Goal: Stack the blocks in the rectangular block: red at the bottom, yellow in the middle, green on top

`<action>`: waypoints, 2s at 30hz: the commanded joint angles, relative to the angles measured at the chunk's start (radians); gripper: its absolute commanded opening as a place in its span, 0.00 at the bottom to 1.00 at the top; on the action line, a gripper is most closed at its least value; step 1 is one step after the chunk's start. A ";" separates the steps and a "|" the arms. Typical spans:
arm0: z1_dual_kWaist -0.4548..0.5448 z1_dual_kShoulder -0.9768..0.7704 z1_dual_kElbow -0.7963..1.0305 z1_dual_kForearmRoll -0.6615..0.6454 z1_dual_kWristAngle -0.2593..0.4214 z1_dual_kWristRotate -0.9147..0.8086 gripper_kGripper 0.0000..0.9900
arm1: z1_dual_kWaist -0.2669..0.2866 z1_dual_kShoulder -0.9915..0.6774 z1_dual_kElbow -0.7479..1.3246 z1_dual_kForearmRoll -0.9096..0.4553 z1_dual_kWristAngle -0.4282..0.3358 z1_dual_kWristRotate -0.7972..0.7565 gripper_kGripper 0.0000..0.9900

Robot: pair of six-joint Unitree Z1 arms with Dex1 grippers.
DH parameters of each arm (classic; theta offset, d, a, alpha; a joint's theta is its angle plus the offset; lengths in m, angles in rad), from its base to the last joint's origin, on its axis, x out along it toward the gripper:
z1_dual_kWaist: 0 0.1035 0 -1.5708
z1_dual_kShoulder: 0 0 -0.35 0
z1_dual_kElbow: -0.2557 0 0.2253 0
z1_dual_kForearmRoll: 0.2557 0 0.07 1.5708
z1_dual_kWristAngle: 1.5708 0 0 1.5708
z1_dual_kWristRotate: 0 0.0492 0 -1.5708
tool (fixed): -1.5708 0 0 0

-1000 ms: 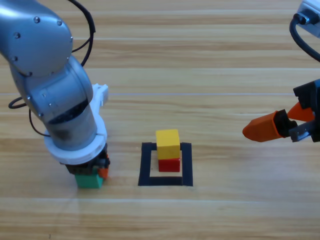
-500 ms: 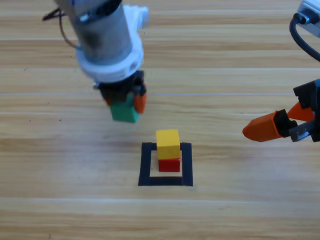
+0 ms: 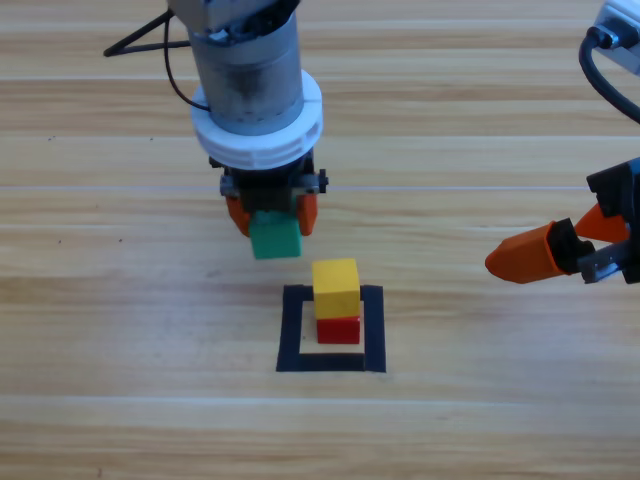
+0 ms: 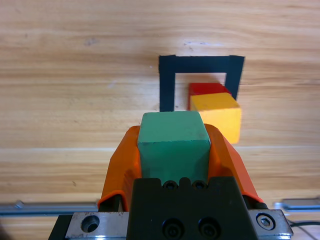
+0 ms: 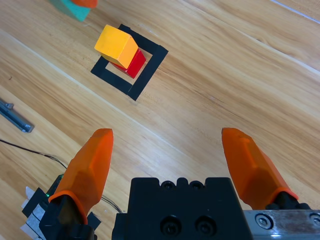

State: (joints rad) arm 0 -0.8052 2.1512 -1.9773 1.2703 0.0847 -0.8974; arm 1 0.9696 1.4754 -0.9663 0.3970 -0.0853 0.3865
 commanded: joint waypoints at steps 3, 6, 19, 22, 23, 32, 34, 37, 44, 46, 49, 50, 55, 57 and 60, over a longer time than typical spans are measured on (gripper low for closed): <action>-0.088 0.047 -0.100 0.058 0.010 -0.121 0.00 | -0.028 0.051 0.006 -0.009 -0.014 0.003 0.97; -0.120 0.058 -0.124 0.058 0.018 -0.124 0.00 | -0.028 0.051 0.006 -0.009 -0.014 0.002 0.97; -0.152 0.139 -0.153 0.057 0.047 -0.094 0.00 | -0.028 0.062 0.004 -0.009 -0.014 0.003 0.97; -0.152 0.148 -0.160 0.057 0.053 -0.087 0.00 | -0.028 0.066 0.004 -0.009 -0.014 0.003 0.97; -0.152 0.150 -0.161 0.057 0.056 -0.086 0.00 | -0.028 0.066 0.004 -0.009 -0.014 0.003 0.97; -0.150 0.167 -0.167 0.057 0.081 -0.075 0.00 | -0.028 0.074 0.004 -0.009 -0.014 0.005 0.97; -0.150 0.170 -0.169 0.055 0.082 -0.075 0.00 | -0.028 0.076 0.004 -0.009 -0.014 0.005 0.97; -0.150 0.171 -0.167 0.055 0.082 -0.077 0.00 | -0.028 0.080 0.003 -0.009 -0.013 0.005 0.97; -0.144 0.171 -0.166 0.055 0.082 -0.083 0.00 | -0.028 0.086 0.001 -0.009 -0.011 0.006 0.97; -0.143 0.173 -0.164 0.055 0.086 -0.084 0.00 | -0.028 0.088 0.001 -0.009 -0.011 0.006 0.97; -0.143 0.173 -0.161 0.055 0.086 -0.086 0.00 | -0.028 0.089 0.001 -0.009 -0.011 0.006 0.97; -0.143 0.174 -0.161 0.055 0.086 -0.086 0.00 | -0.028 0.089 0.001 -0.009 -0.011 0.006 0.97; -0.141 0.183 -0.158 0.055 0.086 -0.086 0.00 | -0.028 0.089 0.001 -0.009 -0.011 0.008 0.97; -0.141 0.188 -0.158 0.054 0.086 -0.086 0.00 | -0.028 0.089 0.001 -0.009 -0.011 0.009 0.97; -0.140 0.191 -0.158 0.052 0.086 -0.084 0.00 | -0.028 0.091 0.001 -0.009 -0.011 0.009 0.97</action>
State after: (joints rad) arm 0 -0.9368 2.2783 -2.1435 1.3215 0.1584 -0.9853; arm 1 0.9696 1.5211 -0.9664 0.3970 -0.0853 0.3878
